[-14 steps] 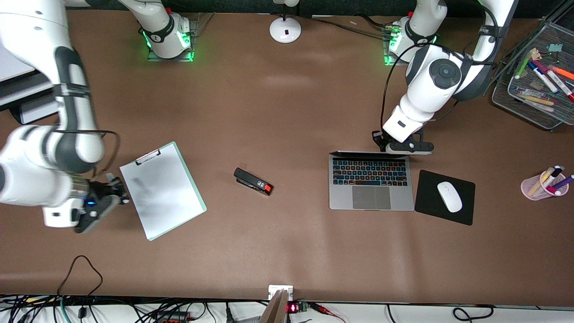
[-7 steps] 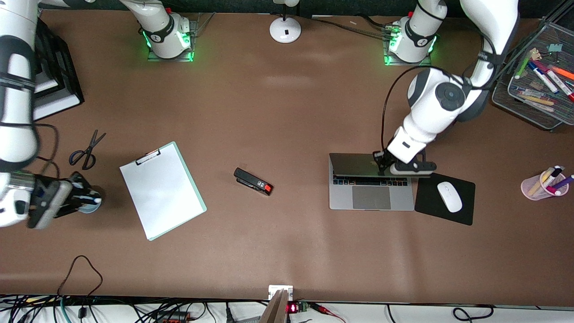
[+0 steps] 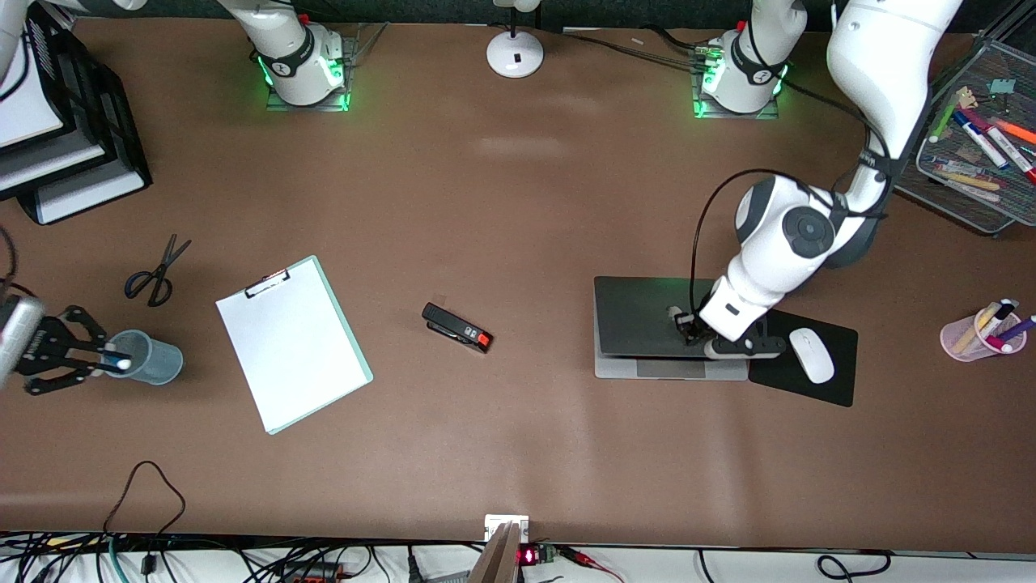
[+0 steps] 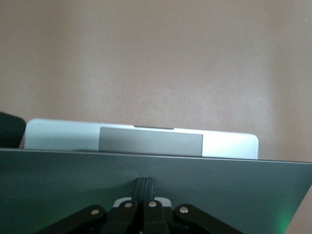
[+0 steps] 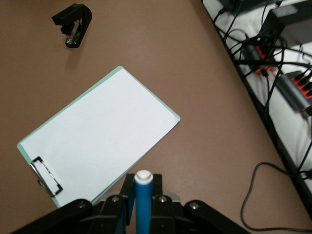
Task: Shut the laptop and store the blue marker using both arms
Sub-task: 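Carry the marker to the pen cup while the left gripper pushes the laptop lid, then drop the marker into the cup while the left gripper presses the lid shut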
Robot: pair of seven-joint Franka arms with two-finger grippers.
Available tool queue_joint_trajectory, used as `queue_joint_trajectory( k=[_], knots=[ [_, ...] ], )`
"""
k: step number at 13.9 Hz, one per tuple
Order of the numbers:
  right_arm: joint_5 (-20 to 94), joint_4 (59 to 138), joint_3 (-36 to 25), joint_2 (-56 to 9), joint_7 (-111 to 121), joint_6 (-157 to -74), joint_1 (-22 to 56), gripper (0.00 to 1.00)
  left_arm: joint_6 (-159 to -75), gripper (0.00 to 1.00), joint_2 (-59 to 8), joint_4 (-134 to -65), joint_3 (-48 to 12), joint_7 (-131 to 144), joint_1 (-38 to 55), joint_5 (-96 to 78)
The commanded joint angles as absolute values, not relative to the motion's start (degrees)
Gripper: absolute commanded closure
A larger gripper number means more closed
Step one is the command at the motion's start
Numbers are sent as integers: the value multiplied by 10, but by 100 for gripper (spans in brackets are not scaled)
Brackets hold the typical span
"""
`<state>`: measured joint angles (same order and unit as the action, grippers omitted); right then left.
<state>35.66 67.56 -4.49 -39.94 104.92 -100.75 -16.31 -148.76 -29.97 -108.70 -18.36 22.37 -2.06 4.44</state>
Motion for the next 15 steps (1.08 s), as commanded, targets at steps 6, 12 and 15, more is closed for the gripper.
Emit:
queue_joint_trajectory(
  k=[6,12,15],
  knots=[
    [500,671,-36,-460,1184,-948,-230,100,-1520,100,-417,-977,-153,252,13,64],
    [518,671,-36,-491,1211,-933,-253,84,-1542,100,-448,-955,-83,272,88,63],
    [518,671,-38,-490,1197,-934,-256,0,-1541,100,-446,-955,-82,268,84,65]
  ],
)
